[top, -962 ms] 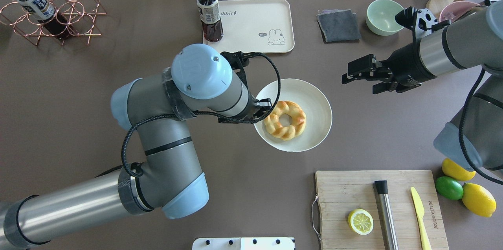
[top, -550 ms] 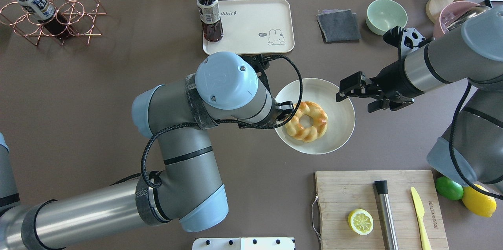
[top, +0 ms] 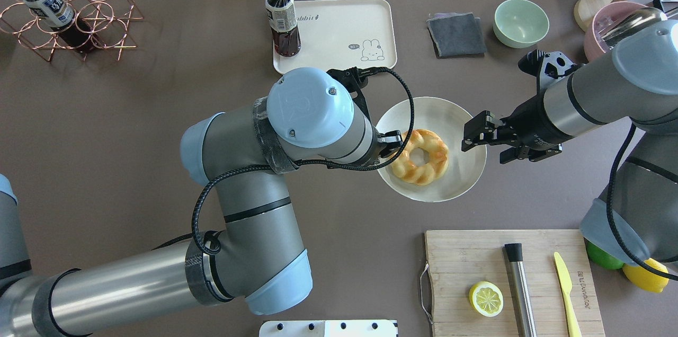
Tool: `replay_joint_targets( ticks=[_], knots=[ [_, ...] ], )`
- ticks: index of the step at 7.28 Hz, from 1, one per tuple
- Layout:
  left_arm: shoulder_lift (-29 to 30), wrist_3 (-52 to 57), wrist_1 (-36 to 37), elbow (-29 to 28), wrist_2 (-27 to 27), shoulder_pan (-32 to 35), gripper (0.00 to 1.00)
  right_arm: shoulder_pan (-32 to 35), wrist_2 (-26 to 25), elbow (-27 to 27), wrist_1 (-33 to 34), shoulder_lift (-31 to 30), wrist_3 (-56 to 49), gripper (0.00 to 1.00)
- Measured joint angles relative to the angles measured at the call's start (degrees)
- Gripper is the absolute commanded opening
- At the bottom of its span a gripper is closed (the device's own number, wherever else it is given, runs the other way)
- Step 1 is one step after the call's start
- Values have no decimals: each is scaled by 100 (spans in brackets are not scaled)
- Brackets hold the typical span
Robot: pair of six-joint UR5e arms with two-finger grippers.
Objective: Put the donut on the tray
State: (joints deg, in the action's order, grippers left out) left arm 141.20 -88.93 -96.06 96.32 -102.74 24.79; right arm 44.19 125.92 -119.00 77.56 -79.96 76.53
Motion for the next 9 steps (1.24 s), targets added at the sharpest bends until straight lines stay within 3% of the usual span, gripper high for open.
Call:
replay_joint_targets(
  ticks=[2,4,7,8,9],
  knots=[
    [-11,-1,0,1,14,0,0,-20,-88,-84,12,-135,25,22],
    [-20,-1,-1,6,17,0,0,-30,-101,-131,12,-146,203,21],
    [-31,6,1,15,18,0,0,-132,-220,-148,14,-108,405,9],
    [-35,7,2,20,17,0,0,-199,-313,-149,14,-81,506,0],
    [-38,8,0,25,13,1,0,-232,-358,-149,14,-64,554,0]
  ],
)
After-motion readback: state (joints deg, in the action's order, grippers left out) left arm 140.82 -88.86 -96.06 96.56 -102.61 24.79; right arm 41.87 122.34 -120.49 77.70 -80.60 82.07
